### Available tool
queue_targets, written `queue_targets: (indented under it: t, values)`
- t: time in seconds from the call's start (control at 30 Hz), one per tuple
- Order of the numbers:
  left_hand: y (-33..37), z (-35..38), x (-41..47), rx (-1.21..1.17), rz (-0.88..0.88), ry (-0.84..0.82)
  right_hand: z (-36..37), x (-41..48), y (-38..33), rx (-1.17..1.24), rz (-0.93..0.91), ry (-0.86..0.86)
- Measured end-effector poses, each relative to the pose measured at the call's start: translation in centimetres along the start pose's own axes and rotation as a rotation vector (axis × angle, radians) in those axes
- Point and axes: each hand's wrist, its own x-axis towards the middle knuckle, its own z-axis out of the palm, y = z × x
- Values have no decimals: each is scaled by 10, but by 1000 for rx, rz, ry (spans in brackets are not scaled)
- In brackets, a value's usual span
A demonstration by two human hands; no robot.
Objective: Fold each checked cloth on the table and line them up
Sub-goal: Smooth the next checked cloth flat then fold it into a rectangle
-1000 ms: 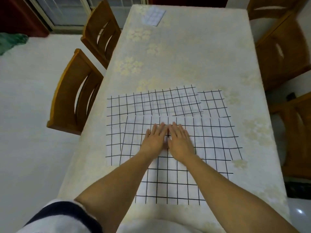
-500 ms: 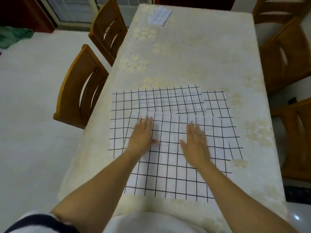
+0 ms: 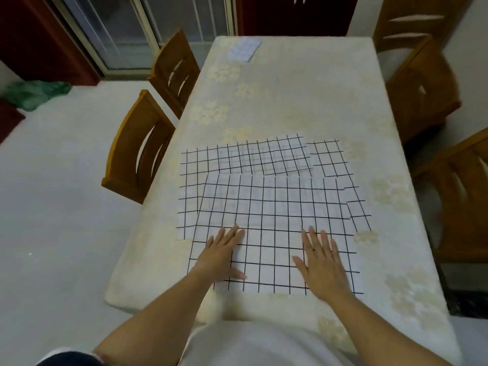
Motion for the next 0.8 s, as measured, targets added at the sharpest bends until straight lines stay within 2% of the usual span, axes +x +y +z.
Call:
queue_targets:
  t: [0.07, 0.2, 0.33, 0.47, 0.63, 0.7, 0.8]
  values:
    - [12, -8, -2, 36, -38, -20, -1, 1, 4, 55, 88, 9]
    - [51, -19, 4, 53, -19, 60, -9, 1, 14, 343, 445, 147]
    - [78, -22, 19, 101, 19, 12, -25, -2, 28, 444, 656, 129]
    - [99, -13, 24, 131, 11, -104, -38, 8, 42, 583, 704, 65]
    - [101, -12, 27, 170, 19, -97, -46, 15, 61, 964, 875, 65]
    - [100, -16, 28, 193, 34, -73, -55, 12, 65, 1038, 850, 62]
    - [99, -19, 31, 198, 48, -78, -75, 6, 62, 1013, 763, 84]
